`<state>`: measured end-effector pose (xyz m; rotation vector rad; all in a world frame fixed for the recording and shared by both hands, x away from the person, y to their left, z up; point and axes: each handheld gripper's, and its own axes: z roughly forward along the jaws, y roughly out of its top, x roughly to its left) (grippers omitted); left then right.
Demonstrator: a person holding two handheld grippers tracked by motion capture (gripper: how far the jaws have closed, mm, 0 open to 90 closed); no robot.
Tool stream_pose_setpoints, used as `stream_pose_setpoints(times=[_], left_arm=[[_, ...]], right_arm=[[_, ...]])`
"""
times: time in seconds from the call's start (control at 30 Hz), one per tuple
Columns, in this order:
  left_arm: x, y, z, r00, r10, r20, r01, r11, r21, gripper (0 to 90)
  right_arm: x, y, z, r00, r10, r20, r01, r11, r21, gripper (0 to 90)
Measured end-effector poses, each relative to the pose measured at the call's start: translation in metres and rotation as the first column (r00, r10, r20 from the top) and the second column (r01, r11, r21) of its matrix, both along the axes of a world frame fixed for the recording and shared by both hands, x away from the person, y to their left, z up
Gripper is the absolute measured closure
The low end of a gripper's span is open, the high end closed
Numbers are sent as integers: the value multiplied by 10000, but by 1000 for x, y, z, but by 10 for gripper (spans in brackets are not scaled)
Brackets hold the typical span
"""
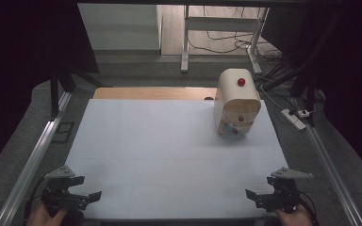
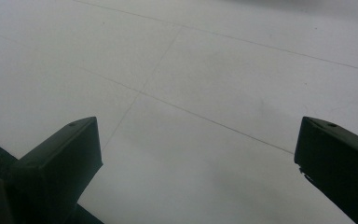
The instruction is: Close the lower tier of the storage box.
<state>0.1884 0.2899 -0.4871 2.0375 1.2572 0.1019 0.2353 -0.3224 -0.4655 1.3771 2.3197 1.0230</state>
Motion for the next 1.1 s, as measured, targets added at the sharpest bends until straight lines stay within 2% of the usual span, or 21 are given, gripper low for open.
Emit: stream_pose_setpoints(times=[0.5, 1.1], left_arm=[[0, 0, 0, 10000, 16, 17, -16, 10000, -4, 21], [0, 0, 0, 10000, -27, -19, 27, 10000, -24, 22]], right_arm=[[-8, -8, 1, 9997, -235, -29, 234, 9996, -151, 0], [-16, -10, 0, 9986, -351, -398, 327, 9977, -586, 0]])
